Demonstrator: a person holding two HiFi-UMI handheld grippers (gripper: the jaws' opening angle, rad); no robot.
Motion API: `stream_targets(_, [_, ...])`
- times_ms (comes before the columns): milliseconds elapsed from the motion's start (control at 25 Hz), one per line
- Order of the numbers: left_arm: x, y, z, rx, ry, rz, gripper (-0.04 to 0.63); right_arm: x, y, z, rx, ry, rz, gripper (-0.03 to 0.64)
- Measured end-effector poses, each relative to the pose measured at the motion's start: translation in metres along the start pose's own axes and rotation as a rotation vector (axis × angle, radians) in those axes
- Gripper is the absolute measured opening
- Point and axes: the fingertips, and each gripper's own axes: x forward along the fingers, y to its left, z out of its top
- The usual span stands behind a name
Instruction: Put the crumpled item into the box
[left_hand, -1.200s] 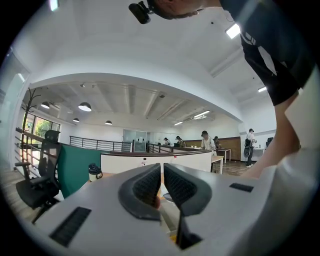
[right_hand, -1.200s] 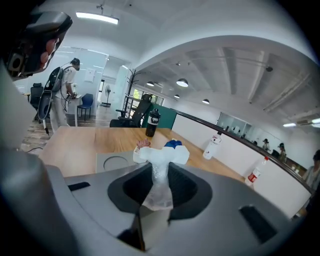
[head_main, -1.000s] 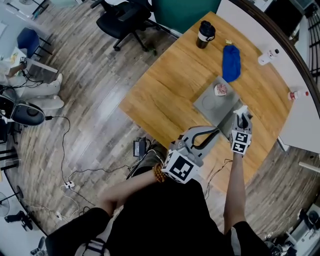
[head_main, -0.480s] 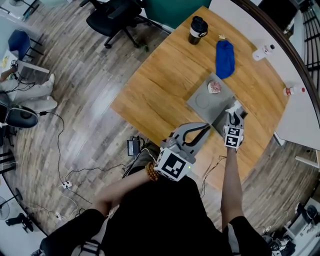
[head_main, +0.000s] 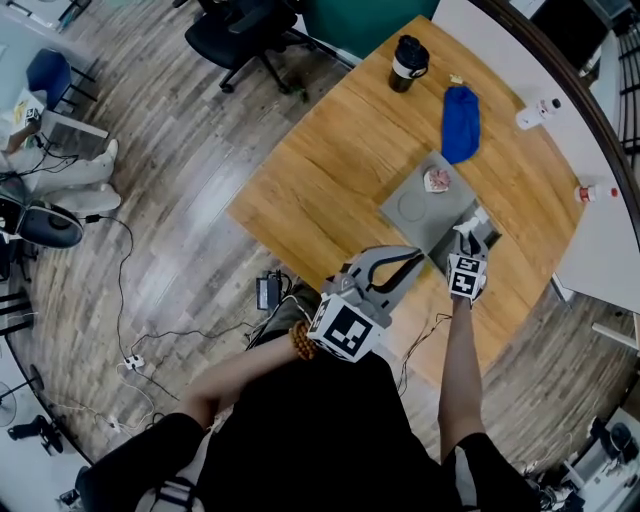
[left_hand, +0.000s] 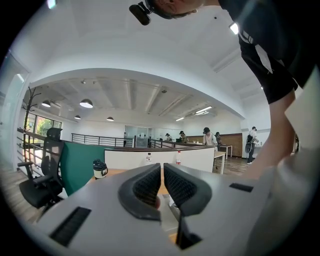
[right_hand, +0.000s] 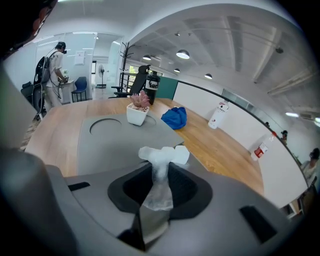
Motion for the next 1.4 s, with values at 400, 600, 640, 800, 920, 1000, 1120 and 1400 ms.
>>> stream_targets(400, [-0.006,0.0,-0.002,0.026,0.017,-0.01,0.037,0.006,0.004,-0.013,0.018,0.049,-0.006,0.1])
stream_targets(600, [-0.007,-0.003,0.0,0.038,0.027,-0.016,0.037,0.009,-0.001,-0.024,0.028,0.091,-0.015,0.106])
stream_targets(640, [-0.007,-0.004,-0.001,0.04,0.027,-0.015,0.037,0.009,-0.002,-0.027,0.031,0.102,-0.018,0.107])
stream_targets(800, [-0.009,-0.006,-0.001,0.046,0.025,-0.01,0.037,0.011,-0.005,-0.035,0.053,0.126,-0.021,0.124])
stream_targets(920, [-0.011,-0.011,0.0,0.049,0.023,-0.012,0.037,0.005,-0.006,-0.039,0.069,0.127,-0.021,0.146])
stream_targets(1000, [-0.013,-0.016,0.0,0.05,0.02,-0.015,0.037,0.0,-0.004,-0.039,0.074,0.118,-0.015,0.159])
stream_targets(1120, [-0.014,-0.022,0.002,0.051,0.012,-0.016,0.037,-0.009,-0.003,-0.035,0.069,0.099,-0.008,0.161])
stream_targets(1400, [-0.009,-0.041,0.008,0.032,-0.008,-0.018,0.037,-0.04,-0.017,-0.004,0.061,0.007,-0.031,0.162])
